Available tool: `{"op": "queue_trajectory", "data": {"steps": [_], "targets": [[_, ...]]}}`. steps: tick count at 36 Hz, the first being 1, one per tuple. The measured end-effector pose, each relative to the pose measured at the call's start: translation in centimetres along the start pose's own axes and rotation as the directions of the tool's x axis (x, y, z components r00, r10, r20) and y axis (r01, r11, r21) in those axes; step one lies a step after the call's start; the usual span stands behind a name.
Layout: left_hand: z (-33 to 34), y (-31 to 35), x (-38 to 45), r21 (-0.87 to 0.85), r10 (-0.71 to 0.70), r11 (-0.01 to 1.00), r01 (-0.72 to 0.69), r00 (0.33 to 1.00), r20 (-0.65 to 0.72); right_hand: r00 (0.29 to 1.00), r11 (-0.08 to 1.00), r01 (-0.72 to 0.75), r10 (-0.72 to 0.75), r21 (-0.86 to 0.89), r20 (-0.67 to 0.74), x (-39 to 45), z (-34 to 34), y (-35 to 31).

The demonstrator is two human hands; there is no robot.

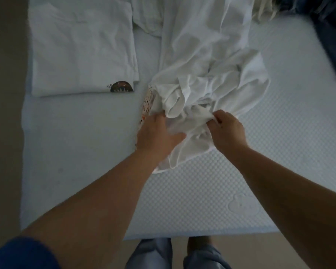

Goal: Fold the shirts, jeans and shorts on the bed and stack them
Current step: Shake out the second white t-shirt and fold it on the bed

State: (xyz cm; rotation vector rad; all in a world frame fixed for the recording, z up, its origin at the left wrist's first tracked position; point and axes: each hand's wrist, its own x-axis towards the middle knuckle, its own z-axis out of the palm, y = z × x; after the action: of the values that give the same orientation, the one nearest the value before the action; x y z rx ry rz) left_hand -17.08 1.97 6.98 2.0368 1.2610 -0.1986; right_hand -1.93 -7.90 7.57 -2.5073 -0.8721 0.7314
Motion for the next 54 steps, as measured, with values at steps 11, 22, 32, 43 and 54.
{"op": "queue_trajectory", "data": {"steps": [11, 22, 32, 43, 54], "targets": [[-2.3, 2.1, -3.7, 0.037, 0.219, 0.975, -0.217, 0.974, -0.053, 0.984, 0.848, -0.101, 0.162, 0.521, -0.073, -8.5, -8.3, -2.9], [-18.3, 10.7, -11.9, -0.546, 0.13, 0.818, -0.182, 0.983, -0.133, 0.995, 0.985, 0.096, -0.089, -0.14, 0.052, -12.2, -23.3, -6.6], [-26.2, 17.5, -16.9, 0.214, 0.554, 0.831, -0.513, 0.794, -0.249, 0.973, 0.846, 0.09, -0.186, -0.526, -0.133, -16.6, -36.0, -6.9], [-27.6, 25.7, -19.9, 0.218, 0.512, 0.853, -0.473, 0.839, -0.185, 0.954, 0.884, -0.15, 0.247, 0.443, -0.169, -20.2, -46.4, -3.5], [-16.4, 40.3, -26.5, 0.178, 0.445, 0.867, -0.466, 0.883, 0.146, 0.96, 0.736, 0.211, -0.033, 0.643, -0.277, -23.6, -51.4, -2.4]]}}
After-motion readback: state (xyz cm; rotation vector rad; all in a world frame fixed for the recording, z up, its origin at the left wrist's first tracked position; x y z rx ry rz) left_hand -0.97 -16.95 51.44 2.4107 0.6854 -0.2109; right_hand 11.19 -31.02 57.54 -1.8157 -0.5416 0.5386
